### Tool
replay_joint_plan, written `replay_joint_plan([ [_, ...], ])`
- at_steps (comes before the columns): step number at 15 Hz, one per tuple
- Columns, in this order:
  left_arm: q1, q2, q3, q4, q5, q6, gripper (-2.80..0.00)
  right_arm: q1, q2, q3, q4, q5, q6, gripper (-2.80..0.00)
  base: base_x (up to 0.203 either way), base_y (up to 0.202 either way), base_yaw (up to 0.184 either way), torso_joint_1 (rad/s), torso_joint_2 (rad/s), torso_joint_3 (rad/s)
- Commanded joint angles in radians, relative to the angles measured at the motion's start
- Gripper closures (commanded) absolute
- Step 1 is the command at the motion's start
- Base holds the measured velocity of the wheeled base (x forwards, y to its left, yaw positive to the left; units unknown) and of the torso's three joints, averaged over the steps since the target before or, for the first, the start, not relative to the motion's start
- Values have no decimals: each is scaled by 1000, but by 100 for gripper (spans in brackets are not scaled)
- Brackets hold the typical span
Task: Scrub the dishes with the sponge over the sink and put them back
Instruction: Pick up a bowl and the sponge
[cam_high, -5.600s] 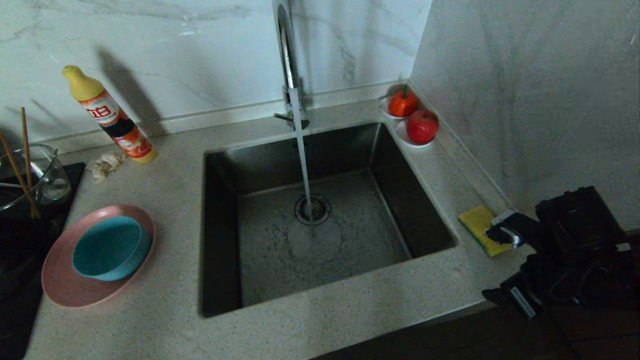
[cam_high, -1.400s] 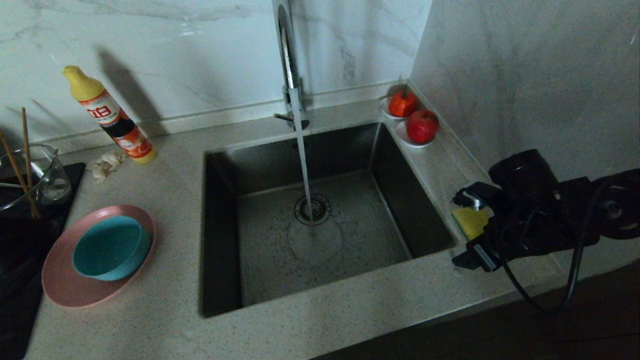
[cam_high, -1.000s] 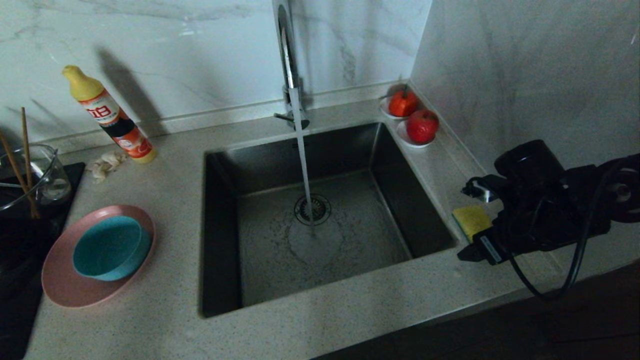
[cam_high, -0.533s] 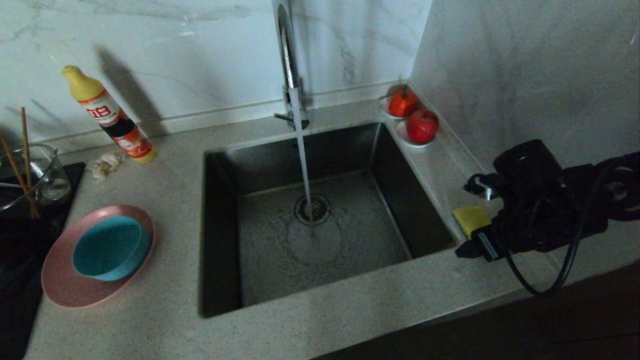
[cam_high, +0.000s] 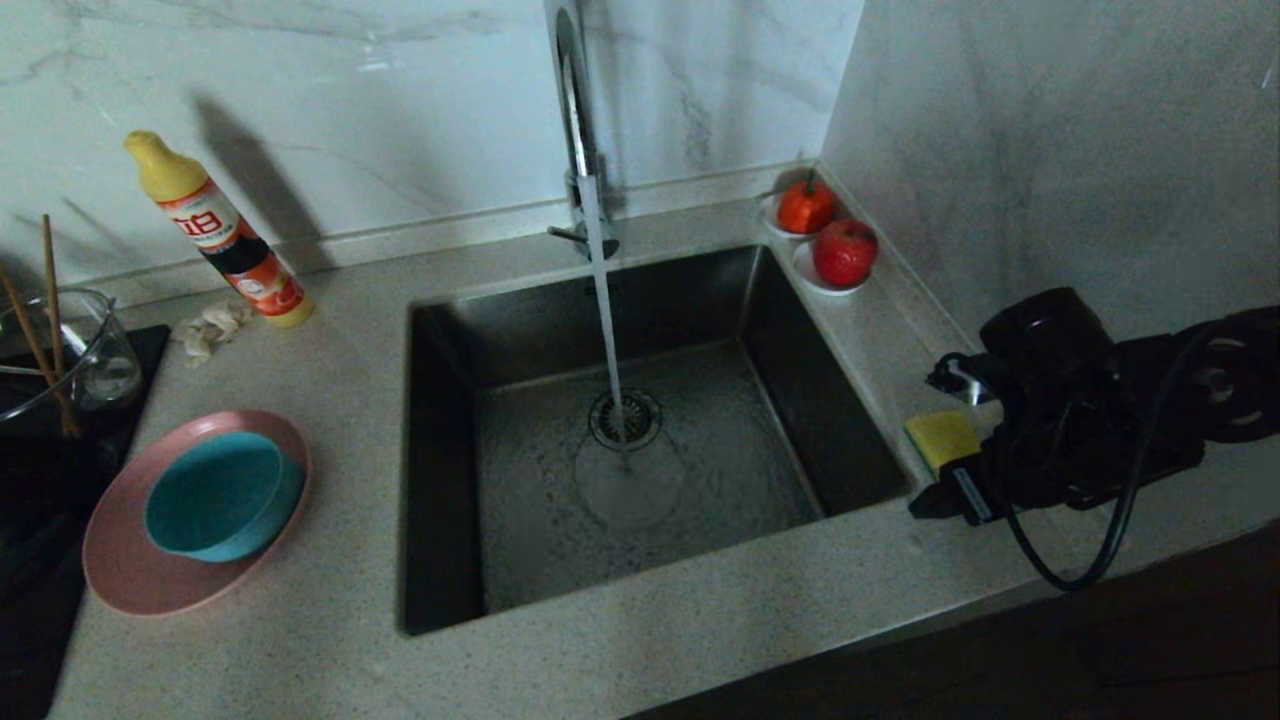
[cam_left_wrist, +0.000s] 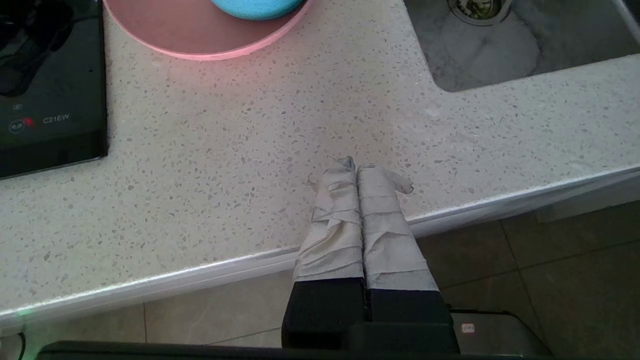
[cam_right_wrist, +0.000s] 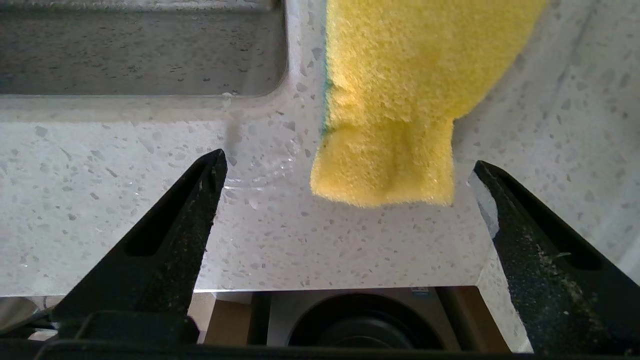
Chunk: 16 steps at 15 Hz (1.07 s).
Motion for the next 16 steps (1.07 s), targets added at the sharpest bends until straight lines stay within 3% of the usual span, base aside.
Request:
replay_joint_plan([
  [1, 0, 0, 0, 1, 0, 0, 0, -1, 3, -2, 3, -2, 0, -280, 0, 0, 0, 0, 0, 0],
  [8, 0, 0, 0, 1, 0, 0, 0, -5, 22, 5, -8, 1, -5, -280, 0, 0, 0, 0, 0, 0],
  [9, 0, 0, 0, 1, -1, 0, 0, -8, 24, -2, -9, 3, -5, 0, 0, 0, 0, 0, 0, 0],
  [16, 0, 0, 0, 1, 0, 0, 0, -39, 35, -12, -9, 18, -20, 0, 0, 0, 0, 0, 0, 0],
])
